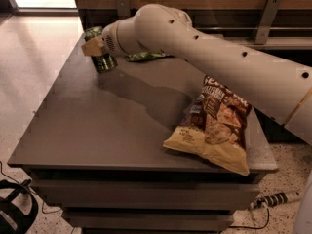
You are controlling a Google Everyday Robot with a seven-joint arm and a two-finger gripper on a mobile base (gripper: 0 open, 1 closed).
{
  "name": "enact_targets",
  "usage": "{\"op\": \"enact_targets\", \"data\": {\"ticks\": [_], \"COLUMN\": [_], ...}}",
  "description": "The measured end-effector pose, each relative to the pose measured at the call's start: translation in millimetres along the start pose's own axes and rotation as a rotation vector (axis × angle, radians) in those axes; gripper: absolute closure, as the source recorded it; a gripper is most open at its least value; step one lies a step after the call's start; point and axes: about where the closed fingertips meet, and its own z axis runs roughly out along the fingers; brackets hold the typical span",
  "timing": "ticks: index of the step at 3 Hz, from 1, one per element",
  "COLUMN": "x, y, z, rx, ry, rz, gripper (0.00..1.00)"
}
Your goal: Place green can upright
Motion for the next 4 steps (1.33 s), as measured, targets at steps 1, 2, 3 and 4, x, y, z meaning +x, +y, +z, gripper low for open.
{"op": "enact_targets", "data": {"ticks": [1, 2, 3, 4], "x": [5, 9, 13, 13], "y": [8, 17, 23, 38], "z": [-7, -7, 1, 16], "rx": [0.041, 0.075, 0.059, 0.006], "ry": [-0.068, -0.097, -0.120, -0.149], "rz": [-0.108, -0.196, -0.226, -0.254], "gripper": [1.00, 1.00, 1.00, 1.00]}}
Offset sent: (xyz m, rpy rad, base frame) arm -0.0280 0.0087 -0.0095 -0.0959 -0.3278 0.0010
